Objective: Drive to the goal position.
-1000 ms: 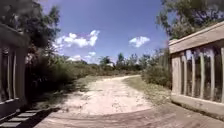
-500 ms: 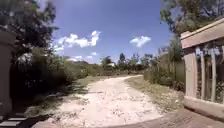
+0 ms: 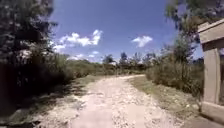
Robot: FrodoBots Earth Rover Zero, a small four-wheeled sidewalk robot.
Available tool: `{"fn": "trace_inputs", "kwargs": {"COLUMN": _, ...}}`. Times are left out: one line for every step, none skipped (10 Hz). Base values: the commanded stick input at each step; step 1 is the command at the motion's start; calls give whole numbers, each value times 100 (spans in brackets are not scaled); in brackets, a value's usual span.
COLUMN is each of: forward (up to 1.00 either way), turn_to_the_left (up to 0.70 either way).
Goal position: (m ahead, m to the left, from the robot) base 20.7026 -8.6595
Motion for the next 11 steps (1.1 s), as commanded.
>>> {"fn": "trace_inputs", "kwargs": {"forward": 70, "turn_to_the_left": 0}}
{"fn": "trace_inputs", "kwargs": {"forward": 70, "turn_to_the_left": 0}}
{"fn": "trace_inputs", "kwargs": {"forward": 70, "turn_to_the_left": 0}}
{"fn": "trace_inputs", "kwargs": {"forward": 70, "turn_to_the_left": 0}}
{"fn": "trace_inputs", "kwargs": {"forward": 70, "turn_to_the_left": 0}}
{"fn": "trace_inputs", "kwargs": {"forward": 70, "turn_to_the_left": 0}}
{"fn": "trace_inputs", "kwargs": {"forward": 70, "turn_to_the_left": 0}}
{"fn": "trace_inputs", "kwargs": {"forward": 70, "turn_to_the_left": 0}}
{"fn": "trace_inputs", "kwargs": {"forward": 70, "turn_to_the_left": 0}}
{"fn": "trace_inputs", "kwargs": {"forward": 70, "turn_to_the_left": 0}}
{"fn": "trace_inputs", "kwargs": {"forward": 70, "turn_to_the_left": 0}}
